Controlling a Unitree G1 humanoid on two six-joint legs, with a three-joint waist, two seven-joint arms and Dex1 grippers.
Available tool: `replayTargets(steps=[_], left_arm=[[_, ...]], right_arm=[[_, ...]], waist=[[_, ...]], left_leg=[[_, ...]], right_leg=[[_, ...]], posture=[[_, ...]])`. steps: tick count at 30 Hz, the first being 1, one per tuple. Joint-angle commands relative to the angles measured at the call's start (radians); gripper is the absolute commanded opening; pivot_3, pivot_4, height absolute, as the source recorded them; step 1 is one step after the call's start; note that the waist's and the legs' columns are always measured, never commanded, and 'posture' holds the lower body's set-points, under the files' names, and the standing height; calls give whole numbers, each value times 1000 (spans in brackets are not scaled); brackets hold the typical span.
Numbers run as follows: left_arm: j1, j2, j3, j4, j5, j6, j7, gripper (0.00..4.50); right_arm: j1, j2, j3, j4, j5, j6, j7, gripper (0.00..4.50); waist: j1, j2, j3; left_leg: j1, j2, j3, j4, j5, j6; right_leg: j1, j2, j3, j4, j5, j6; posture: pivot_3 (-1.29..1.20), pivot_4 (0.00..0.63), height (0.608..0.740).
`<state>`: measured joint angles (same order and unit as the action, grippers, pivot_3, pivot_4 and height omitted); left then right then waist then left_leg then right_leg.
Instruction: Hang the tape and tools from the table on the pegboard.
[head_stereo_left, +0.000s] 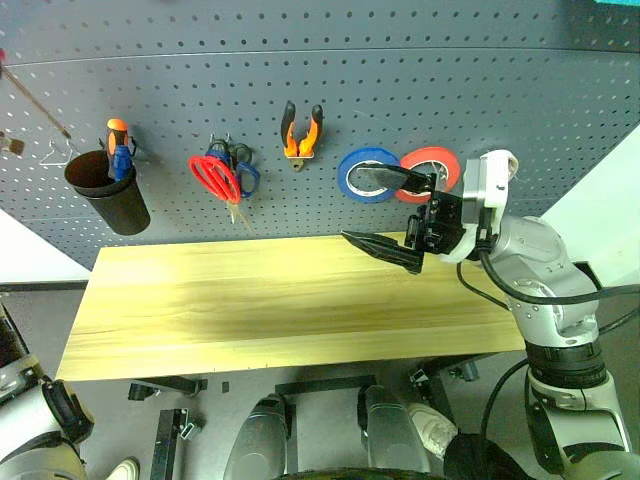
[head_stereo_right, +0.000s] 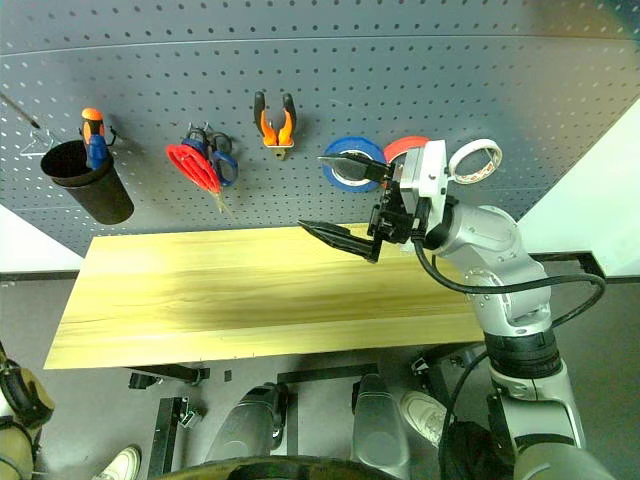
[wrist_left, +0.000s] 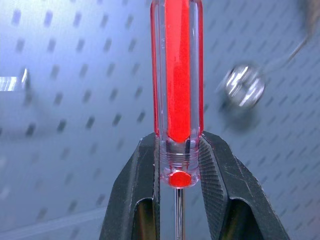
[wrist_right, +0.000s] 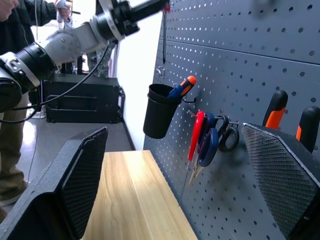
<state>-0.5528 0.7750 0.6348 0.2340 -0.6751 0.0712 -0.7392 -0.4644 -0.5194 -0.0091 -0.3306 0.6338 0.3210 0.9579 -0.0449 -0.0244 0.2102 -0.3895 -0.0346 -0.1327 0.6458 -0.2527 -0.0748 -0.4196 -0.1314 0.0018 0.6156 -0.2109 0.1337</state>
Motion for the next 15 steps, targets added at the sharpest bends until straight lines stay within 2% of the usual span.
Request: replayTargets(steps=[1,6,15], left_arm=[[-44,13,-20,74,37,-76,-47,761],[-66,7,-36,212,48,-126,-124,761],[-54,18,-23,359,88,-236,-151,3639]], right_arm=[[11,-6,-19,-41,9,-3,-7,4500],[6,-13,-30,-54,21,7,-21,4500],[20,-28,-37,-66,22,18,-26,4500]], waist=[[0,0,0],[-2,0,0],[-2,-1,-1]], left_leg=[[0,0,0,0,0,0],[0,0,0,0,0,0],[0,0,0,0,0,0]], right_leg=[[0,0,0,0,0,0],[0,0,0,0,0,0],[-1,0,0,0,0,1]], posture=[[-76,119,733],[-87,116,733],[-95,117,733]])
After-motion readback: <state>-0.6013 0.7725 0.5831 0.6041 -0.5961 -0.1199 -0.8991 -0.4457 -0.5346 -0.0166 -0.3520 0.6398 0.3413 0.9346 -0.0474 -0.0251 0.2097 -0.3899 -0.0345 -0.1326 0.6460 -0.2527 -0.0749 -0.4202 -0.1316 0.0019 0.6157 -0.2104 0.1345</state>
